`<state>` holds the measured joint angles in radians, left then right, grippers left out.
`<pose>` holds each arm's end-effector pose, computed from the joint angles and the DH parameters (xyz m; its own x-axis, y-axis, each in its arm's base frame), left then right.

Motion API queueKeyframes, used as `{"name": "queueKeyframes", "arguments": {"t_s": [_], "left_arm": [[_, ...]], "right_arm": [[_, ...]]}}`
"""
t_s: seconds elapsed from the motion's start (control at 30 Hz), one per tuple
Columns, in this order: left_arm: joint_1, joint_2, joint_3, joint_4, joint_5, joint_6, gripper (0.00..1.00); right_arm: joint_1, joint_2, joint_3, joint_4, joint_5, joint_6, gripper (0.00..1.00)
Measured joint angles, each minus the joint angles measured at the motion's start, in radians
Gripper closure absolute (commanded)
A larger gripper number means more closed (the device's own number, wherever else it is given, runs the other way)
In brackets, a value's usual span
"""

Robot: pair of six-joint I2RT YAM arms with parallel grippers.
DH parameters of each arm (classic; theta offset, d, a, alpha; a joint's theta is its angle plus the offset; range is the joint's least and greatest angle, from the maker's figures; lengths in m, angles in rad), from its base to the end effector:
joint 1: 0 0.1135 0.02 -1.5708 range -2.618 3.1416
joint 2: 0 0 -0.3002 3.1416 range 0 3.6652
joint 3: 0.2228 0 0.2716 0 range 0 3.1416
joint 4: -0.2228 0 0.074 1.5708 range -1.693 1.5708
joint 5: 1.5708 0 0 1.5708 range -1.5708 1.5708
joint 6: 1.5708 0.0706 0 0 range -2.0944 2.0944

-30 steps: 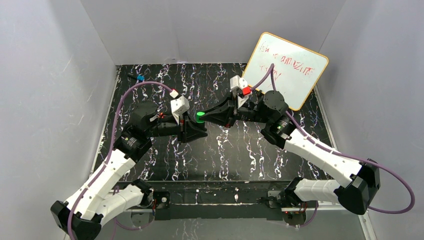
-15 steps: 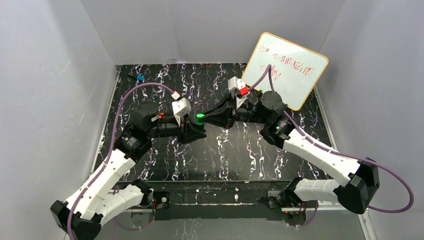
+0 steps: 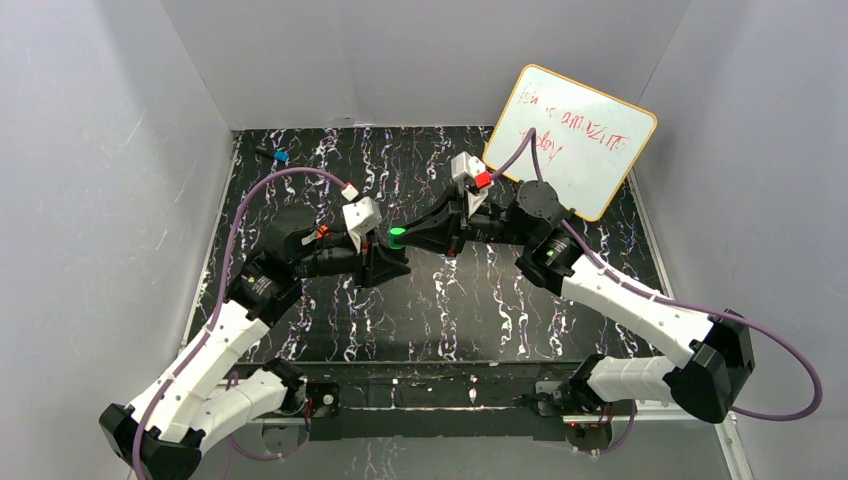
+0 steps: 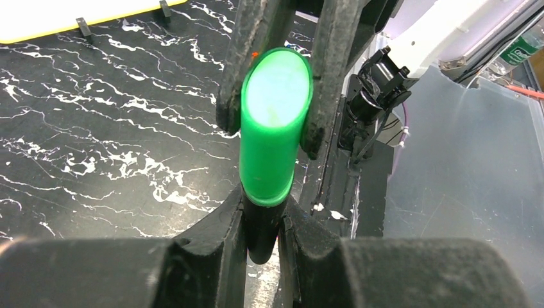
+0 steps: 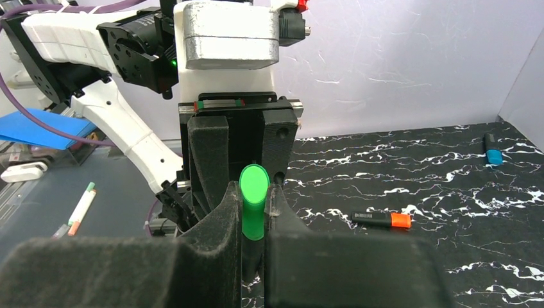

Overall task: Insert the pens into the pen caps
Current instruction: Press the pen cap onto the pen.

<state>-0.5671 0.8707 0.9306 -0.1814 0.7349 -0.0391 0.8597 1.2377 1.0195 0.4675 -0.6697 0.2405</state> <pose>0.1541 -0.1543 0.4035 -0.1397 0.0546 -0.9887 0.9552 0.2706 -0.1200 0.1749 0.2701 0.4304 -0.0786 0.1949 -0.9777 -0.9966 0.0098 0.0821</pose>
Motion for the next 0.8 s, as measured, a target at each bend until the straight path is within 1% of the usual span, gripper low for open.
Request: {"name": "queueKeyframes", "arguments": {"t_s": [0.3,0.8], "left_arm": [[-0.005,-0.009,0.000,-0.014,-0.040,0.011,1.00],[-0.008,-0.020,-0.005,-0.022,-0.053,0.011,1.00]], "right_arm": [[0.002,0.006,-0.008,0.005,0.002,-0.005,0.99],[0.018,0.005,-0.042,0.063,0.018,-0.005,0.99]]}}
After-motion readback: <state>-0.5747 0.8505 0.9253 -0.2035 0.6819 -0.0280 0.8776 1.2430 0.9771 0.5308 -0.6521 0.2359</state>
